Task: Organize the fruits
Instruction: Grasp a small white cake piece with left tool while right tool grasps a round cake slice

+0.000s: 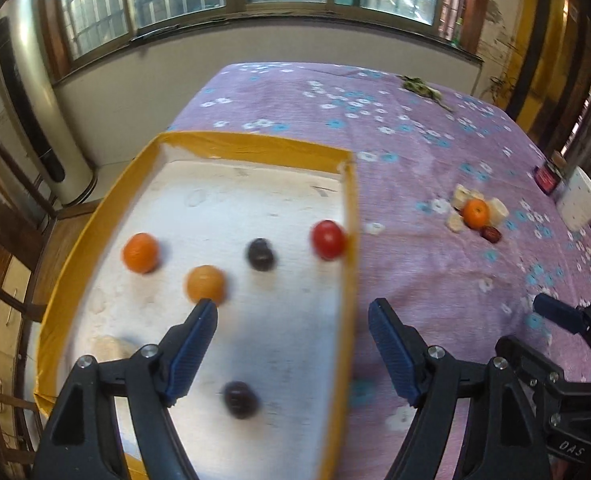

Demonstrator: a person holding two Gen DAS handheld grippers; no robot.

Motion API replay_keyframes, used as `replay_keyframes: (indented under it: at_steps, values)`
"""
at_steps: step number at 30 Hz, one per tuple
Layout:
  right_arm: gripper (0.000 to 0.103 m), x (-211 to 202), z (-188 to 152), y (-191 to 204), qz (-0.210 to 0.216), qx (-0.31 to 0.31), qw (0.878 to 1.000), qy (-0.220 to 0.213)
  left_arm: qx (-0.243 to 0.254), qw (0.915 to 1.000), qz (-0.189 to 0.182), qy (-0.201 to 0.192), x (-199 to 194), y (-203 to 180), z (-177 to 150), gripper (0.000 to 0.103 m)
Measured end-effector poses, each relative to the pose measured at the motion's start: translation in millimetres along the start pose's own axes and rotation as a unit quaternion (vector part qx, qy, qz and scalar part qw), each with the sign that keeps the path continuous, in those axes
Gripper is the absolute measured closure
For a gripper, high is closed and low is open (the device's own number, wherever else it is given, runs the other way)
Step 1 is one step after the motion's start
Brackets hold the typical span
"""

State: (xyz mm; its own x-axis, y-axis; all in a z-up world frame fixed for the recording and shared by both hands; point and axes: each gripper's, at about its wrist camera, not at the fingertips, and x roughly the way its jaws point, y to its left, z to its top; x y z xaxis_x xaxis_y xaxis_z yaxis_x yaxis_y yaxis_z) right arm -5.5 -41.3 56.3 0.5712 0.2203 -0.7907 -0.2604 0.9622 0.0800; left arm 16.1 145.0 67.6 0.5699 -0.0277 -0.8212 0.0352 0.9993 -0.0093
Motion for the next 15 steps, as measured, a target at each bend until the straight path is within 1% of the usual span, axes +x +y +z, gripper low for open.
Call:
replay_keyframes:
  at_steps: [1,2,4,5,9,12,15]
  values:
    - [0.027,-2,-1,-7,-0.014,0.005,1.000,0.001,0.006,1.0000,-0.002,0.001,0,-9,0,0.023]
    - [0.025,-3,-3,-17,-0.024,0.015,1.000,0.006,0.012,0.9999,-0.005,0.001,0,-17,0,0.023]
    - [0.025,-5,-7,-35,-0.029,0.032,0.999,0.012,0.022,0.9997,-0.011,0.003,0,-33,0,0.022]
    - [0.025,-6,-9,-43,-0.025,0.039,0.999,0.013,0.027,0.9995,-0.015,0.006,1,-41,-1,0.022]
    - [0.025,-10,-11,-70,-0.028,0.056,0.998,0.010,0.051,0.9985,-0.016,0.014,6,-67,-2,0.021]
    - [0.025,-6,-5,-88,-0.019,0.066,0.998,0.001,0.061,0.9978,-0.014,0.024,11,-78,-3,0.021]
    - [0.025,11,6,-105,-0.022,0.074,0.997,0.014,0.066,0.9973,-0.012,0.031,15,-84,-4,0.020]
